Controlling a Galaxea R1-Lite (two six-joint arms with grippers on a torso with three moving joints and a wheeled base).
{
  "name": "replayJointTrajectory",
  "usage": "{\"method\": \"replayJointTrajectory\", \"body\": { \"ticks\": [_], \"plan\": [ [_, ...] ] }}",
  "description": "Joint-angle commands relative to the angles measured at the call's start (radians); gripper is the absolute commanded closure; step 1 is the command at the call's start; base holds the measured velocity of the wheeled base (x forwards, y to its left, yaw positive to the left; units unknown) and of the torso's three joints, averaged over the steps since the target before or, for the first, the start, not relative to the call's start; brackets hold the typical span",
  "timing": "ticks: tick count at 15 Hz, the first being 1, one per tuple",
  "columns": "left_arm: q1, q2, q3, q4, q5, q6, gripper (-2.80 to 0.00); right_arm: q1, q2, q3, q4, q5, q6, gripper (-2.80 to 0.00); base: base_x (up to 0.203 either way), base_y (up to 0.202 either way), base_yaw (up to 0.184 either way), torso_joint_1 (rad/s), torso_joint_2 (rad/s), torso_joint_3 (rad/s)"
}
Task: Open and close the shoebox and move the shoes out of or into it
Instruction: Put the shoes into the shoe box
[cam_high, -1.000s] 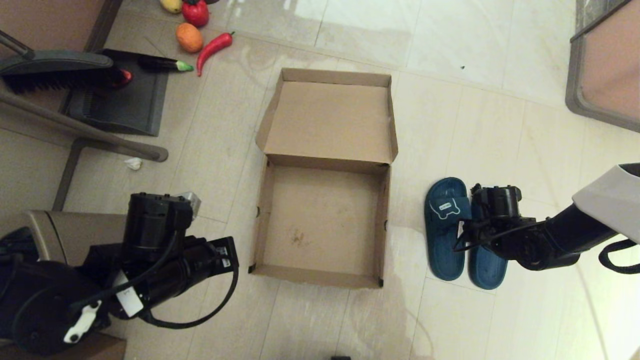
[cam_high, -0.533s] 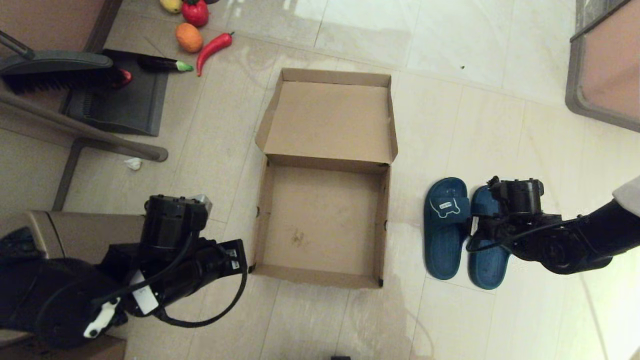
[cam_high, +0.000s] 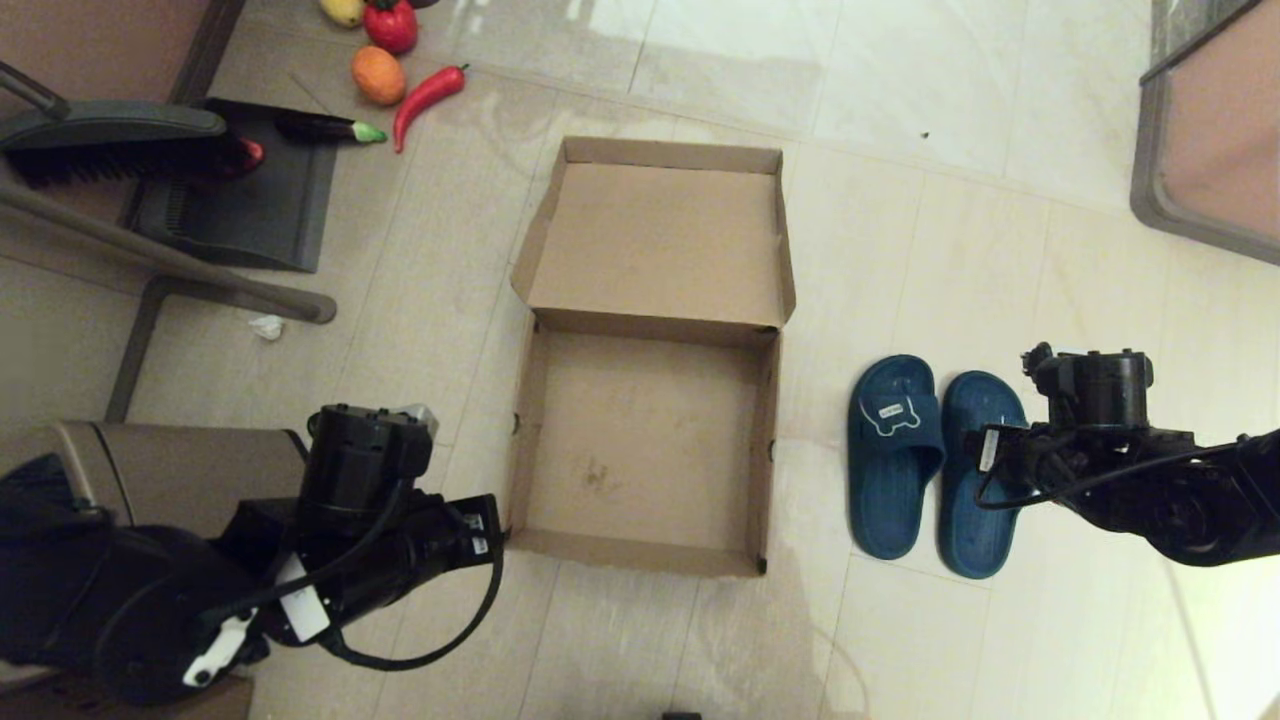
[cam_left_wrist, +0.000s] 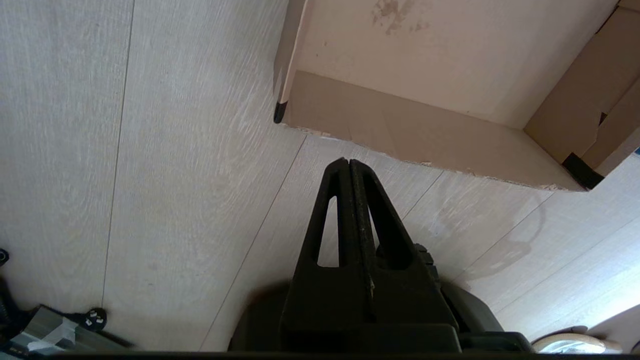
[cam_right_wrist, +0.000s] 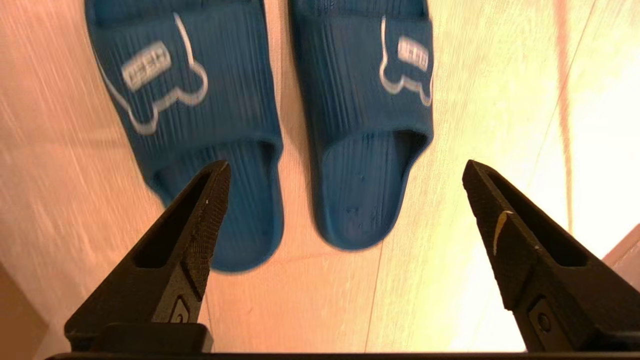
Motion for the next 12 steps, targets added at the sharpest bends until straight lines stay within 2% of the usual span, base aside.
{"method": "replayJointTrajectory", "body": {
  "ticks": [1, 2, 4, 7, 9, 12],
  "plan": [
    [0.001, -0.008, 0.022, -0.004, 0.002, -0.003, 0.00, 0.003, -0.001, 0.016, -0.006, -0.002, 0.020, -2.80, 0.000, 0.000, 0.000, 0.000, 0.00, 0.000],
    [-0.001, -0.011, 0.041, -0.005, 0.001, -0.004, 0.00, 0.004, 0.007, 0.013, -0.003, 0.000, 0.057, -2.80, 0.000, 0.000, 0.000, 0.000, 0.00, 0.000],
    [-0.001, -0.009, 0.046, -0.006, -0.001, -0.006, 0.00, -0.008, 0.016, 0.015, 0.000, 0.016, 0.077, -2.80, 0.000, 0.000, 0.000, 0.000, 0.00, 0.000],
    [-0.001, -0.015, 0.026, -0.009, 0.004, -0.009, 0.00, -0.023, 0.062, -0.001, -0.006, 0.107, 0.119, -2.80, 0.000, 0.000, 0.000, 0.000, 0.00, 0.000],
    [-0.002, -0.032, 0.027, -0.007, 0.031, -0.045, 0.00, -0.023, 0.127, -0.057, -0.005, 0.113, 0.130, -2.80, 0.000, 0.000, 0.000, 0.000, 0.00, 0.000],
    [-0.001, -0.042, 0.030, -0.007, 0.033, -0.075, 0.00, -0.023, 0.218, -0.087, -0.005, 0.101, 0.124, -2.80, 0.000, 0.000, 0.000, 0.000, 0.00, 0.000]
  ]
}}
